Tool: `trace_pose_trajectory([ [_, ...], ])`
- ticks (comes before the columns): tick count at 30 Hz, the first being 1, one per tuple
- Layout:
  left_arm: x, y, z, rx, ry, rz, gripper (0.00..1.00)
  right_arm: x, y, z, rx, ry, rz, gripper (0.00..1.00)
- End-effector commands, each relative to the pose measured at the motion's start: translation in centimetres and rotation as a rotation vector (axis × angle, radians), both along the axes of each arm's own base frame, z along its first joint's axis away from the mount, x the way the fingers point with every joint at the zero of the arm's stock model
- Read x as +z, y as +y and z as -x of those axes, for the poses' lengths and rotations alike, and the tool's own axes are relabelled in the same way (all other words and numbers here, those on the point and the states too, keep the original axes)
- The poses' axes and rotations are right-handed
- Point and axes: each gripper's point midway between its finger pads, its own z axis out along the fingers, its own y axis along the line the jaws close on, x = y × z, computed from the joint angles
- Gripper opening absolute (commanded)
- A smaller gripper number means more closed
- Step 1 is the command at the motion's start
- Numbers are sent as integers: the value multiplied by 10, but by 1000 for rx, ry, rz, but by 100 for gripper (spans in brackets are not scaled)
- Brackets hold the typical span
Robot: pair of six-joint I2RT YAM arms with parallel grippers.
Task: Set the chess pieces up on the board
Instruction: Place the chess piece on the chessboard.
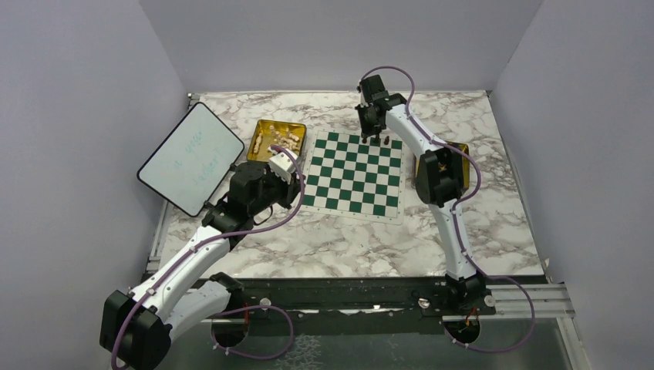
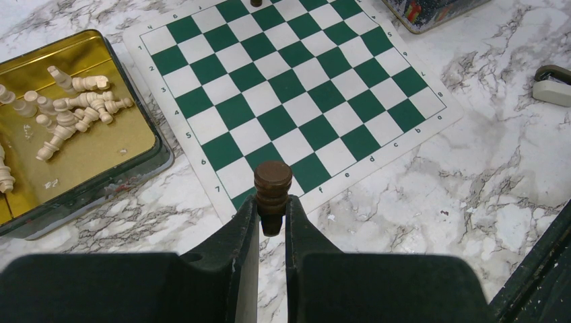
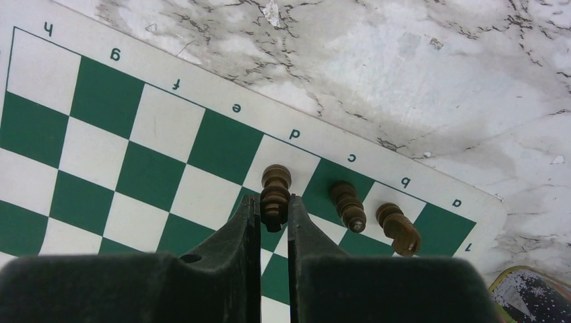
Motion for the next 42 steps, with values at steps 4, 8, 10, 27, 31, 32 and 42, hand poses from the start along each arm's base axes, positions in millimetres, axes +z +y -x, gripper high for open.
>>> trace_pose_trajectory([
  [4, 0, -3, 4, -28, -7, 3, 0, -20, -2, 4, 17, 60, 4, 17],
  [8, -1, -3, 4, -28, -5, 3, 0, -24, -1, 5, 17, 67, 0, 26],
  [10, -2, -3, 4, -28, -3, 2, 0, -23, 1, 3, 25, 63, -7, 30],
  [27, -2, -6, 5, -47, 0, 8, 0, 48, -9, -6, -11, -57, -48, 58],
  [31, -1, -8, 7, -59, -2, 18, 0, 75, -9, 2, 0, -86, -76, 62],
  [32, 0, -9, 7, -64, -1, 23, 0, 83, -8, 5, 4, -97, -88, 63],
  [42, 4, -15, 10, -90, -10, 64, 0, 135, 4, 44, 85, -132, -227, 63],
])
